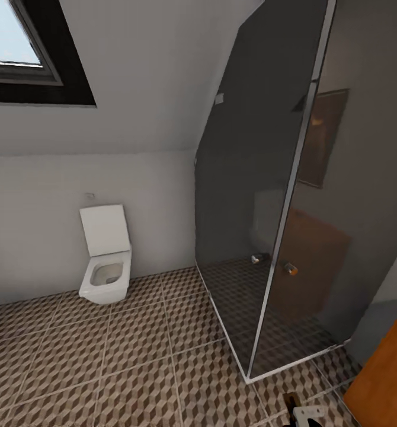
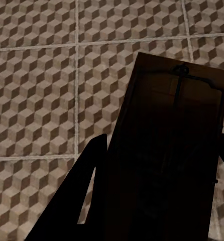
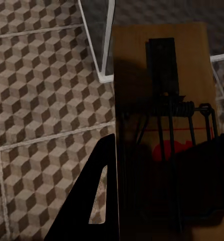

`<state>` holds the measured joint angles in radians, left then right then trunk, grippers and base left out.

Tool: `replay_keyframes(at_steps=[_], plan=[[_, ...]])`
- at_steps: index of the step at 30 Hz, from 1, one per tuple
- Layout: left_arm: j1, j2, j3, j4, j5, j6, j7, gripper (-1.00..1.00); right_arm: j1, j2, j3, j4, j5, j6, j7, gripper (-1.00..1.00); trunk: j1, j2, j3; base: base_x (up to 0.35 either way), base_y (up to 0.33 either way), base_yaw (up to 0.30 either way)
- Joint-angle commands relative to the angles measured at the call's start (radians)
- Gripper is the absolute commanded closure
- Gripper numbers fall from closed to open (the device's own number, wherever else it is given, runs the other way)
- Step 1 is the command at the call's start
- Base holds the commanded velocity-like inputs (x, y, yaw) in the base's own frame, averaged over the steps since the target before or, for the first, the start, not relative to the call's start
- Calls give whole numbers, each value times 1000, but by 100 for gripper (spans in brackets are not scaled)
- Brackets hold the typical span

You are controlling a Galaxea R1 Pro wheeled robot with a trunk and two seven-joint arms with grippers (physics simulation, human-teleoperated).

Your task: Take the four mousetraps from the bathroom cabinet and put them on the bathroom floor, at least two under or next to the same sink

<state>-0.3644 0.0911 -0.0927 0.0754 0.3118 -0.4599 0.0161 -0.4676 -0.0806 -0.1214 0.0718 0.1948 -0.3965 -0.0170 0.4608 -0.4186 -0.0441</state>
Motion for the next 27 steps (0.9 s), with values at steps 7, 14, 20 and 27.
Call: replay_keyframes(at_steps=[7, 14, 20, 27], plan=[[-2, -1, -9, 4, 2, -6, 2, 100, -2, -1, -8, 4, 8, -7, 0, 100, 1, -2, -2, 0, 0, 300], [-2, 0, -9, 4, 2, -6, 2, 100, -2, 0, -8, 4, 8, -7, 0, 100, 1, -2, -2, 0, 0, 300], [-2, -1, -9, 4, 1, -6, 2, 100, -2, 0, -8, 4, 7, -7, 0, 100, 1, -2, -2, 0, 0, 300], [-1, -1, -9, 4, 1, -6, 2, 100, -2, -1, -9, 4, 7, -7, 0, 100, 1, -2, -2, 0, 0, 300]])
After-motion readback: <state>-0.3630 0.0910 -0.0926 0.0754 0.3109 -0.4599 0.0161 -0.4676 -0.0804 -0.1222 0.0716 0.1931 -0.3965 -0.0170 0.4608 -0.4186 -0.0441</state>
